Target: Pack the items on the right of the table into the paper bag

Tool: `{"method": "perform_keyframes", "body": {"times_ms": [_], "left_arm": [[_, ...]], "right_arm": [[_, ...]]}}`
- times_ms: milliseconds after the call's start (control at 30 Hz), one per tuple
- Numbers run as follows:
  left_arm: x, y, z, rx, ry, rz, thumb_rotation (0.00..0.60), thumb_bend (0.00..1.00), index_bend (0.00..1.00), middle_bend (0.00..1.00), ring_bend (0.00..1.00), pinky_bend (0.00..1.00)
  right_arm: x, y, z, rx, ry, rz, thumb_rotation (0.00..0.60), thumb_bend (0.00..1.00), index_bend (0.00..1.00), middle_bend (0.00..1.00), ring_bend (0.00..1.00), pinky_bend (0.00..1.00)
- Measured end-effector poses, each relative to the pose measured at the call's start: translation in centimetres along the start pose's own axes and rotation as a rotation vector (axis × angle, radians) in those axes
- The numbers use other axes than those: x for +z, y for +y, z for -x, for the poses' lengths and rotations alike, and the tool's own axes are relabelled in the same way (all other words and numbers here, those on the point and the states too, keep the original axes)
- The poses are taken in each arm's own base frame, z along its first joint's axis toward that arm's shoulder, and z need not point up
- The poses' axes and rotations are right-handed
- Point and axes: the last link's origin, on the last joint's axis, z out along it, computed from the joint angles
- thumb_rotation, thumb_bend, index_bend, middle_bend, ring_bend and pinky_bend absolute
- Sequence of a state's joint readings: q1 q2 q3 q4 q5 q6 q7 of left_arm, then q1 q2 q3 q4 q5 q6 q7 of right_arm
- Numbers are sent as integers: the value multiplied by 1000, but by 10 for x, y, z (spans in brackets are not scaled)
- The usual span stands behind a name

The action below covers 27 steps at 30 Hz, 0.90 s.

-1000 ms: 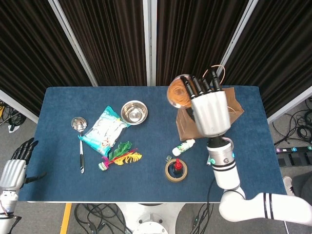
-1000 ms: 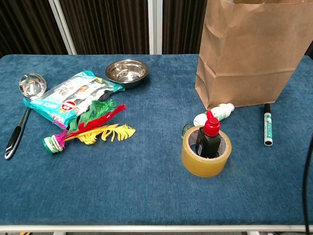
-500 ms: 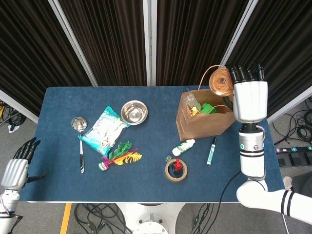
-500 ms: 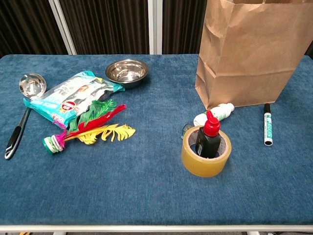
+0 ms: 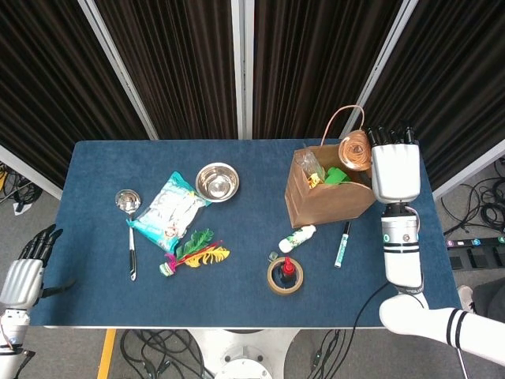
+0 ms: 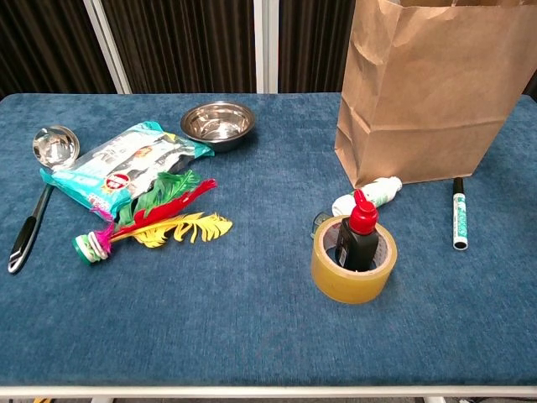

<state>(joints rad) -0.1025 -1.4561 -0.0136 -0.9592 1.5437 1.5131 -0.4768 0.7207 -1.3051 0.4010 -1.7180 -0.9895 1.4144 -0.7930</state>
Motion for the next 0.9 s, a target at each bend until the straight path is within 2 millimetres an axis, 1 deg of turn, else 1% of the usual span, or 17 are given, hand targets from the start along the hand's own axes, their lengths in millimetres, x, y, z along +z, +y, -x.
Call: {"method": "perform_keyframes", "body": {"times_ms": [167,300,500,667,800,900], "left_arm": [[0,-1,-4,3,10,-2,600,170,101,123,23,147],[0,0,-3,2,5,-3,600,170,101,122,23,147],[-5,1,-4,1,1,-3,600,169,101,122,23,147],[-5,2,-5,0,3,-1,600,170,101,122,24,147],[-4,2,-4,-3,2,-1,600,170,101,122,23,147],[-3,2,-4,-4,2,-3,600,169,101,122,24,147]], "right_arm": [[0,0,9,14,-48,1,600,0,267,389,330,142],[0,-1,12,22,-80,-2,600,0,212,352,268,92],[0,0,8,43,-83,-12,600,0,186,305,218,53],[1,-1,2,52,-73,-19,600,0,183,297,209,50],[-1,0,2,48,-87,-27,600,0,167,276,183,38],[-1,-1,1,55,-85,-27,600,0,166,275,182,37]]}}
